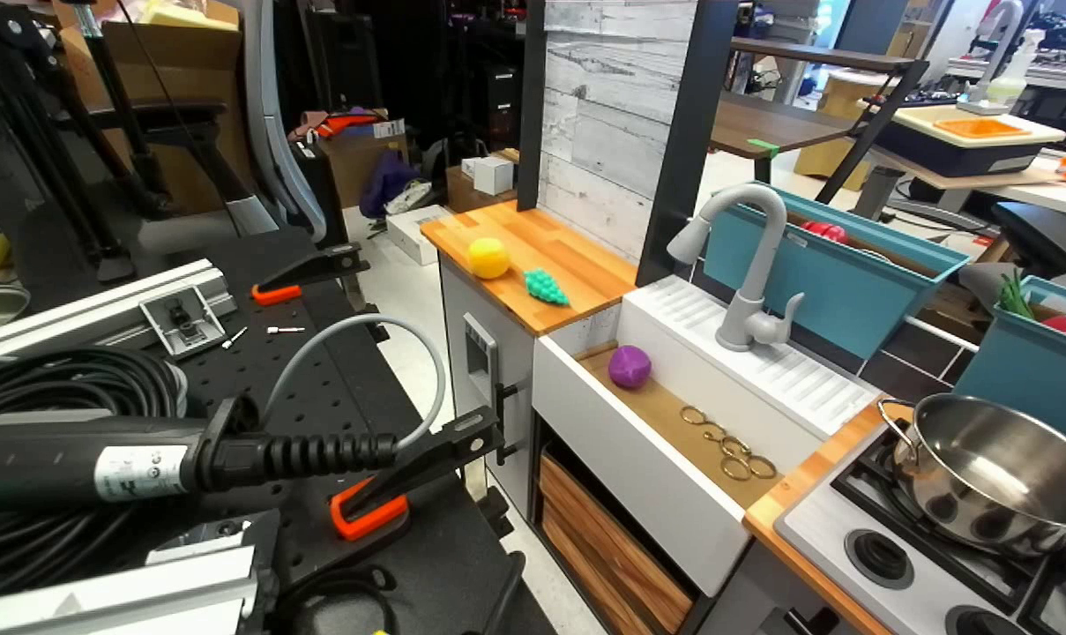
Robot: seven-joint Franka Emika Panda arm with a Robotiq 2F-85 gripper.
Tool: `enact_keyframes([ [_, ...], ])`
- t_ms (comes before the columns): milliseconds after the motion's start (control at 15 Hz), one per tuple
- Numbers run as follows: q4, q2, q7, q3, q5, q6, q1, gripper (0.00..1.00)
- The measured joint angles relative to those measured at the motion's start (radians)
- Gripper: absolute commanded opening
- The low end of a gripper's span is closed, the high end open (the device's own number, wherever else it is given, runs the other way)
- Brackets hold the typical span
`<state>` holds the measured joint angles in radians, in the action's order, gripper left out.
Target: Move the green object to the left
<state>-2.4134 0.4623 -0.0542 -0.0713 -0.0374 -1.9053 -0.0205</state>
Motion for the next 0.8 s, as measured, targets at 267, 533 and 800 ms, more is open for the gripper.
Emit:
enact_keyframes([
  [267,0.0,0.0,0.0,0.0,0.0,0.0,0.0,1.0],
  [533,0.0,0.0,0.0,0.0,0.0,0.0,0.0,1.0],
  [800,-0.007,-0.018,0.048,0.021,-0.001,-0.007,0.0,1.0],
])
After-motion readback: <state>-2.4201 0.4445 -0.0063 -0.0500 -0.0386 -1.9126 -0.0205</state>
